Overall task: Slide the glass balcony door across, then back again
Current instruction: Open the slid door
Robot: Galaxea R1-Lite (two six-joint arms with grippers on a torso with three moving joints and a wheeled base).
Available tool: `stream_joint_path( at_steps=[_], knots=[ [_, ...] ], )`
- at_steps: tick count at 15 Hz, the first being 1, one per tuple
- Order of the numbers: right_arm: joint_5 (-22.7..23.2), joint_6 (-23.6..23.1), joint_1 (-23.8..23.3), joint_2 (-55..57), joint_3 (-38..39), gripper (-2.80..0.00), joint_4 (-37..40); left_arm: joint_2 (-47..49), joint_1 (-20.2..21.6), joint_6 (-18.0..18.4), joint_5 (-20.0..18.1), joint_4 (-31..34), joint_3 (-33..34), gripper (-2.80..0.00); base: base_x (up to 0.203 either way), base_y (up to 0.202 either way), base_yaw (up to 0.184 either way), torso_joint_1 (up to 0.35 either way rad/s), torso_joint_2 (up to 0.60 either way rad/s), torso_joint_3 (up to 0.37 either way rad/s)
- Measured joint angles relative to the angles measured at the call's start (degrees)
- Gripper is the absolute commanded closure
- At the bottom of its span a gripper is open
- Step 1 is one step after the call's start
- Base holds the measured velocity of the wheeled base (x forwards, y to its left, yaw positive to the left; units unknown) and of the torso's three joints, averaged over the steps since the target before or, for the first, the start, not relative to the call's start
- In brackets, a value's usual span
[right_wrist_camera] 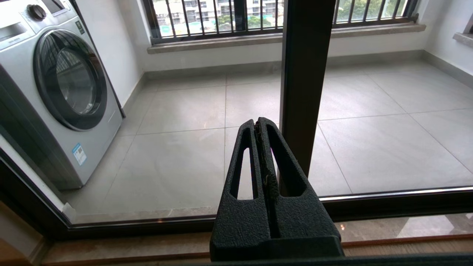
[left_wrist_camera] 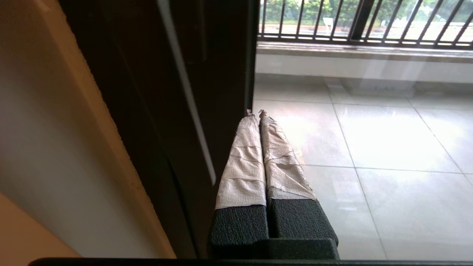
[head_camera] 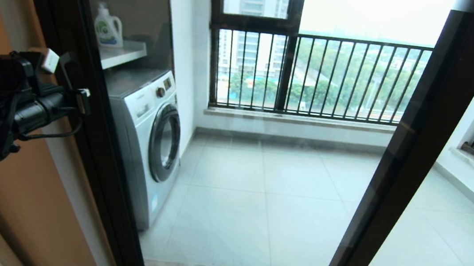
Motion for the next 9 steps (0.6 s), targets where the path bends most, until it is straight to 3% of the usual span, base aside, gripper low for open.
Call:
stream_joint_path(
  at_steps=[9],
  knots=[
    [-0.02, 0.0, -0.02, 0.0, 0.0, 0.0, 0.02, 3.93, 6.47, 0.05, -0.1, -2.76, -0.16, 0.0, 0.0, 0.0, 0.0, 0.0, 0.0, 0.0]
  ],
)
